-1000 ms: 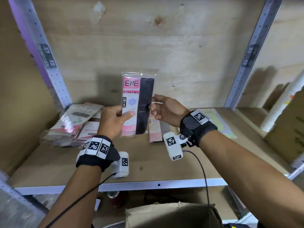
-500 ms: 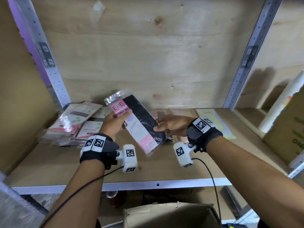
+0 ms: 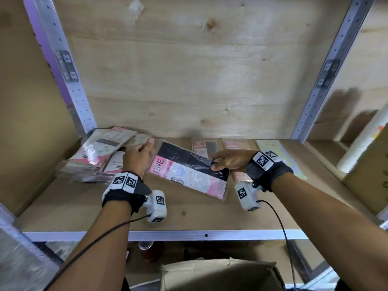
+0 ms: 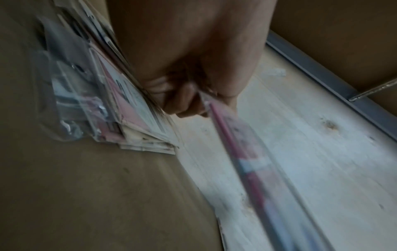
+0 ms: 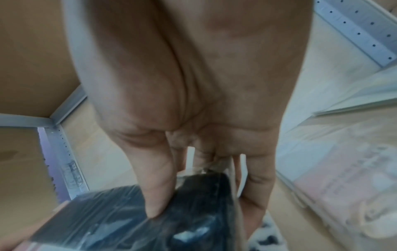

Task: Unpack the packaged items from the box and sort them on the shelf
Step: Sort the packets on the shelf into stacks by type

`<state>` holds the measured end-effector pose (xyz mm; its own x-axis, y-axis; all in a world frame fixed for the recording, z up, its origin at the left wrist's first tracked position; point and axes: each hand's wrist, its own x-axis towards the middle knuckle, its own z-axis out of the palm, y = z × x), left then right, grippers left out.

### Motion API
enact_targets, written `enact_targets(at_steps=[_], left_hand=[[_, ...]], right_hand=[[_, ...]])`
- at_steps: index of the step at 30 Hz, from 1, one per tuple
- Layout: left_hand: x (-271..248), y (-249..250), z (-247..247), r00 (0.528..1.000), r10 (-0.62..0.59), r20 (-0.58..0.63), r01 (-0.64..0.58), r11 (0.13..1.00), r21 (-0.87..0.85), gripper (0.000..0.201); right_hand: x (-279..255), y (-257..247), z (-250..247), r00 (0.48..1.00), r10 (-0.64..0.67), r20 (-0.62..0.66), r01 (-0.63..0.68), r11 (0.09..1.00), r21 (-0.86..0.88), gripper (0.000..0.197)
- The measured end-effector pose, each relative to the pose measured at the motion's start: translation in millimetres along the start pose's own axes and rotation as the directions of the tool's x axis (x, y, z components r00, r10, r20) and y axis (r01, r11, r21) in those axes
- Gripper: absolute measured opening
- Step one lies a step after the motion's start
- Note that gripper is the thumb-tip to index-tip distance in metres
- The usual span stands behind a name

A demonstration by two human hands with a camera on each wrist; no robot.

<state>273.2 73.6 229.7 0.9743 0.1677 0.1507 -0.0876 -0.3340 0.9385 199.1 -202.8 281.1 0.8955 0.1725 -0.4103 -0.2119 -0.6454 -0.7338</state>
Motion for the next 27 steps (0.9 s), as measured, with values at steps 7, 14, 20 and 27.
enact_targets(at_steps=[7, 14, 20, 27], left_hand=[[4.9, -1.1, 2.9, 0.961, -0.112, 0.252, 0.155, 0.975, -0.162, 0.057], [-3.8, 15.0, 11.8, 0.886, -0.134, 0.443, 0.335, 0.846, -0.415, 0.046], [2.4, -2.4, 18.3, 0.902, -0.253, 0.349, 0.392, 0.821, -0.416, 0.047], [-7.2, 2.3, 23.6, 0.855, -0.190, 0.482, 0.404, 0.826, -0.392, 0.079]], right_hand=[[-1.2, 1.3, -15.0, 0.998, -0.044, -0.047, 0.042, 0.998, -0.041, 0.011], [-1.8, 3.7, -16.4, 0.998, -0.059, -0.019, 0.059, 0.998, 0.008, 0.011], [1.2, 12.6, -25.5, 0.998, 0.002, -0.065, 0.003, 0.997, 0.074, 0.023], [9.7, 11.5, -26.3, 0.992, 0.044, -0.121, 0.007, 0.921, 0.390, 0.028]])
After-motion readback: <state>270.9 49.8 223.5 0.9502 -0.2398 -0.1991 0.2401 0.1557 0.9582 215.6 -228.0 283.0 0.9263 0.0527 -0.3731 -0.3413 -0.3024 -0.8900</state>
